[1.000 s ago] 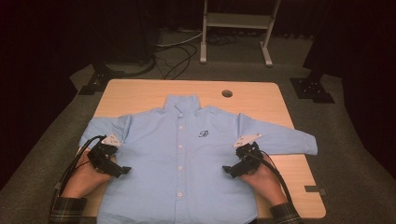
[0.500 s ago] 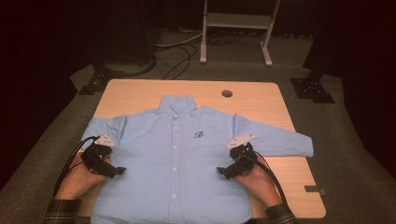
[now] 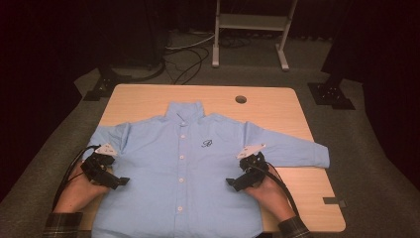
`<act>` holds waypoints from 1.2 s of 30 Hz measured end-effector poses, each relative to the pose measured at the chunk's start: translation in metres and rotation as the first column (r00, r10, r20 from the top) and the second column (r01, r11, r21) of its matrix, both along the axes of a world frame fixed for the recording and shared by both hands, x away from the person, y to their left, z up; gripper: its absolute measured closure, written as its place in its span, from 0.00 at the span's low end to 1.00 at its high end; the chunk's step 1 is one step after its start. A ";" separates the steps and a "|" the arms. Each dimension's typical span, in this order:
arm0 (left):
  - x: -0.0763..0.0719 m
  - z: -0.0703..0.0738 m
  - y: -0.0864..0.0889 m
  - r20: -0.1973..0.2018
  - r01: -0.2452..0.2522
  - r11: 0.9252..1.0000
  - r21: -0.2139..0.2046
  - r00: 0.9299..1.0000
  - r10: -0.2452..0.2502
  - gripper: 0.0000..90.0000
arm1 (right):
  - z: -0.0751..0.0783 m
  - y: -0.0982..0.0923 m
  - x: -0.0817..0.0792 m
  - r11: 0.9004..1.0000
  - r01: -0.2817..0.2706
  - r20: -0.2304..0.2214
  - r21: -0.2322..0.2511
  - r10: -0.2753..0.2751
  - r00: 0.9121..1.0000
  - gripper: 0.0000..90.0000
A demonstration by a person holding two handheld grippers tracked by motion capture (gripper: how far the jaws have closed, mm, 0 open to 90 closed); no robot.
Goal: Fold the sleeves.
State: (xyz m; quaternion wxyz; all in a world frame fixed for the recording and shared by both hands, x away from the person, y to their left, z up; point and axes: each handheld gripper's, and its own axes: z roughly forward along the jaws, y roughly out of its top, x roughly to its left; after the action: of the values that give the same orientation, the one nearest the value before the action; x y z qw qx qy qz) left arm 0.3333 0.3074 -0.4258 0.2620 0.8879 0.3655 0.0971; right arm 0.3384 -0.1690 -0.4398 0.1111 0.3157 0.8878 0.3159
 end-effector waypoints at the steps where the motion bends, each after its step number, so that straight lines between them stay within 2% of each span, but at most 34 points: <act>1: 0.000 0.000 0.001 0.000 0.000 1.000 0.000 1.000 0.000 0.00 | 0.000 0.001 0.000 1.000 0.000 0.000 0.001 0.000 1.000 0.00; 17: -0.001 0.001 0.012 -0.013 -0.021 1.000 0.003 1.000 0.021 0.00 | -0.001 0.014 -0.002 1.000 -0.011 0.009 0.005 0.010 1.000 0.00; 29: -0.001 0.002 0.013 -0.023 -0.031 0.998 0.045 0.999 0.033 0.00 | -0.001 0.021 -0.003 1.000 -0.021 0.011 0.008 0.021 1.000 0.00; 36: -0.002 0.011 -0.007 0.017 0.043 0.999 0.011 0.999 -0.044 0.00 | 0.002 0.018 -0.003 0.999 -0.033 0.016 -0.005 0.033 0.999 0.00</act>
State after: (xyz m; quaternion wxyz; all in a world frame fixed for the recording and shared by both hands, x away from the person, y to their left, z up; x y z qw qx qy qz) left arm 0.3311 0.3000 -0.4145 0.2624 0.8962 0.3432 0.1011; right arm 0.3355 -0.1511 -0.4377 0.1139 0.2982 0.8927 0.3181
